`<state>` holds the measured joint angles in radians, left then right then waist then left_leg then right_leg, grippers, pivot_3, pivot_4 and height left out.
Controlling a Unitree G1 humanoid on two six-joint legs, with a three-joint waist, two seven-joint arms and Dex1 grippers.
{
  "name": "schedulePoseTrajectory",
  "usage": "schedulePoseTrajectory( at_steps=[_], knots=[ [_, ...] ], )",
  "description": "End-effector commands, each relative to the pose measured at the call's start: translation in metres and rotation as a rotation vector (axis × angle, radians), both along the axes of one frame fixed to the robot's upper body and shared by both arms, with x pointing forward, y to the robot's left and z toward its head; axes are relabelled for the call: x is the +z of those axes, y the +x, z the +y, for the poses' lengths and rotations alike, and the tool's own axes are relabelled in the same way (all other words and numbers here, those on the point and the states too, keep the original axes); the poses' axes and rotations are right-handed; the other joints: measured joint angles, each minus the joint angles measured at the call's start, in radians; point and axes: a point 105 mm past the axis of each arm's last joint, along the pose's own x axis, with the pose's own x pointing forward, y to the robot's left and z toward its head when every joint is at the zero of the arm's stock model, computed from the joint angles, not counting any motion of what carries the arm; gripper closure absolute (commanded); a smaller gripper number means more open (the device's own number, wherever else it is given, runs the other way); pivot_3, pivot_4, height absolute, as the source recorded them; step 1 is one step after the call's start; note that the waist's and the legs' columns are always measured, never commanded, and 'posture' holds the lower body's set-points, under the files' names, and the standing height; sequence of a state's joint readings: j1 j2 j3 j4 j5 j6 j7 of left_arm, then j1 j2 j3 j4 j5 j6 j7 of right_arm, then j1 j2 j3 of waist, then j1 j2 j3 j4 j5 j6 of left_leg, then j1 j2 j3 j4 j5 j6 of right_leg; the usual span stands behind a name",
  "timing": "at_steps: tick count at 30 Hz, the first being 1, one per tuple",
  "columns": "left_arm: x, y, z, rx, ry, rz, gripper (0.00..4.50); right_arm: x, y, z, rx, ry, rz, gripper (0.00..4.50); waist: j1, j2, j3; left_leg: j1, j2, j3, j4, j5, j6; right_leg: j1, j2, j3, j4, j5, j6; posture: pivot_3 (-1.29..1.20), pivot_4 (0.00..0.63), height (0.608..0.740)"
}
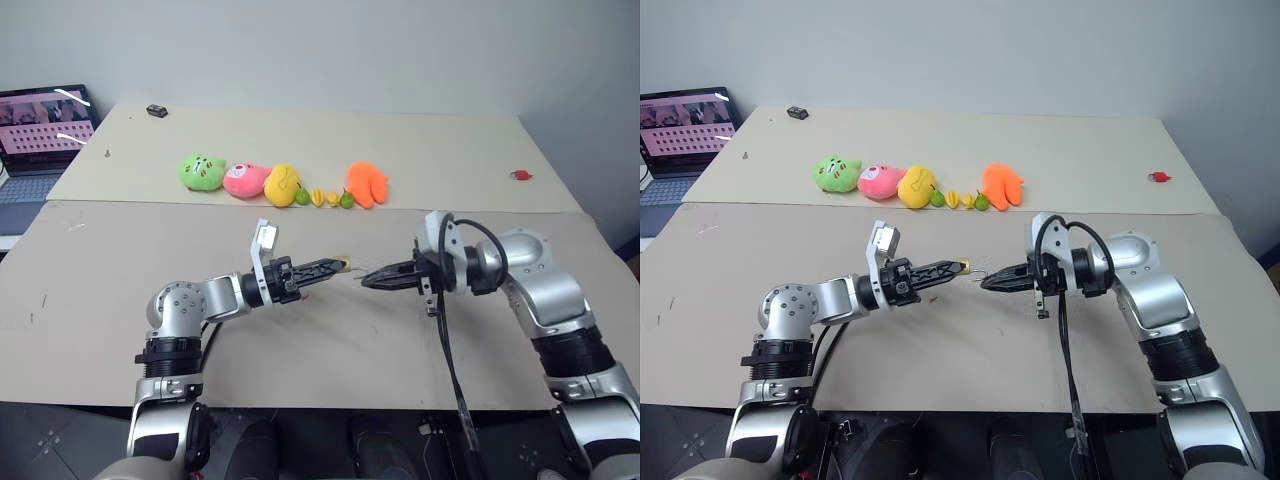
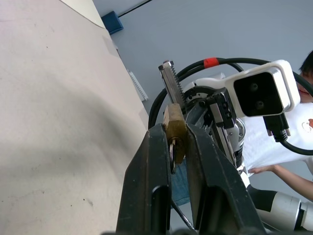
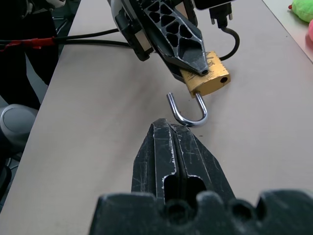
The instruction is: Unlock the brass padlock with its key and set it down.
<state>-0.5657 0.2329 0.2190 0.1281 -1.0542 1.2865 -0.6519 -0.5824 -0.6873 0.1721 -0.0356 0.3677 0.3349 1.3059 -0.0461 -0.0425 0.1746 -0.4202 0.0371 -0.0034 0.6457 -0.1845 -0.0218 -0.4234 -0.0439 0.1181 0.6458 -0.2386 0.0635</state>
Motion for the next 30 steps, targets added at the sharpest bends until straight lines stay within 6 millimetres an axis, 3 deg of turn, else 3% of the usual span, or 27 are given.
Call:
schedulePoseTrajectory(
  at_steps=[1, 4, 7, 10, 14, 16, 22, 25, 30],
  knots=[
    [0.006, -0.008, 0.002, -0.022, 0.014, -0.051, 4.50, 0.012, 0.007, -0.006, -0.026, -0.011, -0.083, 4.45, 0.000, 0.000, 0.000, 0.000, 0.000, 0.000, 0.000, 0.000, 0.000, 0.000, 0.000, 0.000, 0.000, 0.000, 0.000, 0.00, 0.150, 0.717],
    [-0.021, -0.016, 0.013, -0.016, 0.165, -0.044, 4.50, 0.005, 0.011, -0.011, -0.040, -0.056, -0.112, 4.45, -0.004, 0.000, 0.000, 0.000, 0.000, 0.000, 0.000, 0.000, 0.000, 0.000, 0.000, 0.000, 0.000, 0.000, 0.000, 0.00, 0.150, 0.717],
    [-0.050, -0.006, 0.036, 0.087, 0.320, -0.049, 4.50, 0.004, 0.009, -0.009, -0.030, -0.050, -0.113, 4.45, -0.006, 0.000, 0.000, 0.001, 0.000, 0.000, -0.001, 0.000, 0.000, 0.000, 0.000, 0.000, 0.000, 0.000, -0.001, 0.00, 0.150, 0.717],
    [-0.057, 0.008, 0.053, 0.172, 0.362, -0.049, 4.50, 0.003, 0.007, -0.007, -0.022, -0.046, -0.110, 4.45, 0.000, 0.000, 0.000, 0.001, 0.000, 0.000, 0.000, 0.000, 0.000, 0.000, 0.000, 0.000, 0.000, 0.000, 0.000, 0.00, 0.150, 0.717],
    [-0.059, 0.015, 0.054, 0.210, 0.384, -0.088, 4.50, 0.001, 0.008, -0.007, -0.026, -0.049, -0.118, 4.45, 0.001, 0.000, 0.000, 0.001, 0.000, 0.000, 0.000, 0.000, 0.000, 0.000, 0.000, 0.000, 0.000, 0.000, 0.000, 0.00, 0.150, 0.717],
    [-0.060, 0.017, 0.052, 0.222, 0.374, -0.078, 3.49, 0.003, 0.009, -0.007, -0.028, -0.042, -0.121, 4.50, 0.002, 0.000, 0.000, 0.000, 0.000, 0.000, 0.000, 0.000, 0.000, 0.000, 0.000, 0.000, -0.001, 0.000, 0.000, 0.00, 0.150, 0.717],
    [-0.066, 0.022, 0.047, 0.257, 0.427, -0.112, 1.33, 0.004, 0.009, -0.009, -0.045, -0.032, -0.120, 4.50, 0.006, 0.000, 0.000, 0.002, 0.000, 0.000, 0.000, 0.000, 0.000, 0.002, 0.000, 0.000, 0.000, 0.000, 0.000, 0.00, 0.150, 0.717],
    [-0.062, 0.032, 0.047, 0.321, 0.435, -0.150, 1.33, 0.005, 0.012, -0.013, -0.067, -0.022, -0.117, 4.50, 0.005, 0.000, 0.000, 0.004, 0.000, 0.000, 0.000, 0.000, -0.001, 0.004, 0.000, 0.000, 0.000, 0.001, 0.001, 0.00, 0.150, 0.717],
    [-0.058, 0.070, 0.079, 0.642, 0.594, -0.256, 1.33, 0.011, 0.016, -0.016, -0.096, 0.019, -0.095, 4.50, 0.006, 0.000, 0.000, 0.004, 0.000, 0.000, 0.000, 0.000, 0.000, 0.004, 0.000, 0.000, 0.000, 0.001, 0.001, 0.00, 0.150, 0.717]
  ],
)
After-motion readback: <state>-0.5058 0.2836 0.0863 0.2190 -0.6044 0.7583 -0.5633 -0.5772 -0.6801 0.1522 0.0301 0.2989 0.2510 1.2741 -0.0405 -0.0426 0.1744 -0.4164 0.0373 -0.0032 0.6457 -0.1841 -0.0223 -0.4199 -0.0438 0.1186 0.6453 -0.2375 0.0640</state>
